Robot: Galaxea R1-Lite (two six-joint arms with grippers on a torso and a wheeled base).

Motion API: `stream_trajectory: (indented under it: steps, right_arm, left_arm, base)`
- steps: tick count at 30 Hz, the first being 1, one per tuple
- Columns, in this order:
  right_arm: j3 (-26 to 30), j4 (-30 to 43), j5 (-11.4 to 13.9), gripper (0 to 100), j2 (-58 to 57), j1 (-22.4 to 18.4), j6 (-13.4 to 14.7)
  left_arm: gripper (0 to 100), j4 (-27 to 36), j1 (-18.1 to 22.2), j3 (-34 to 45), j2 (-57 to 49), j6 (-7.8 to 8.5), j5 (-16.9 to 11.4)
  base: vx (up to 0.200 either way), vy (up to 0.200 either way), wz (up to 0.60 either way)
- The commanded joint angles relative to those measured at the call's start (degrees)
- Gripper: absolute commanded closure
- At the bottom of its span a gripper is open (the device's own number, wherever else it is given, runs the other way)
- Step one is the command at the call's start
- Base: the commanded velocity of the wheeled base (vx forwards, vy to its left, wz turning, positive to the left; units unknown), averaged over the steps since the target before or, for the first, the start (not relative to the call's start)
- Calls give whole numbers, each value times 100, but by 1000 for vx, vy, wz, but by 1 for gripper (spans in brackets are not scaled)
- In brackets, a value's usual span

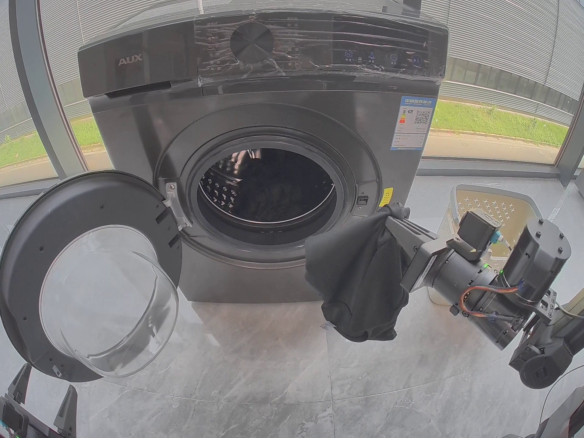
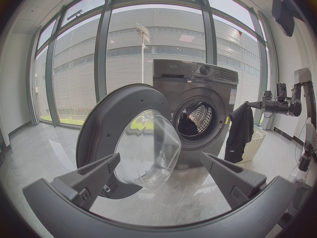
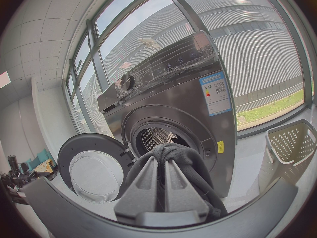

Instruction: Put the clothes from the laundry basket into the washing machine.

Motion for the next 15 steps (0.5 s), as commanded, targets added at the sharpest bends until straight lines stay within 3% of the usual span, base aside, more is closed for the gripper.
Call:
stream_trajectory:
  steps: [1,7,15]
  right_arm:
    - [-46,-91,73,100,229,113,-18]
    - [-161,-663,56,100,431,289,-44]
    - [-442,-707,73,100,713,535,0]
  left_arm:
    - [0,-2,1,92,-93,3,0]
    - [0,6,19,92,-93,91,-35]
    - [0,-20,-8,92,-93,240,-272]
  base:
    - [0,0,0]
    - [0,0,0]
    - [0,0,0]
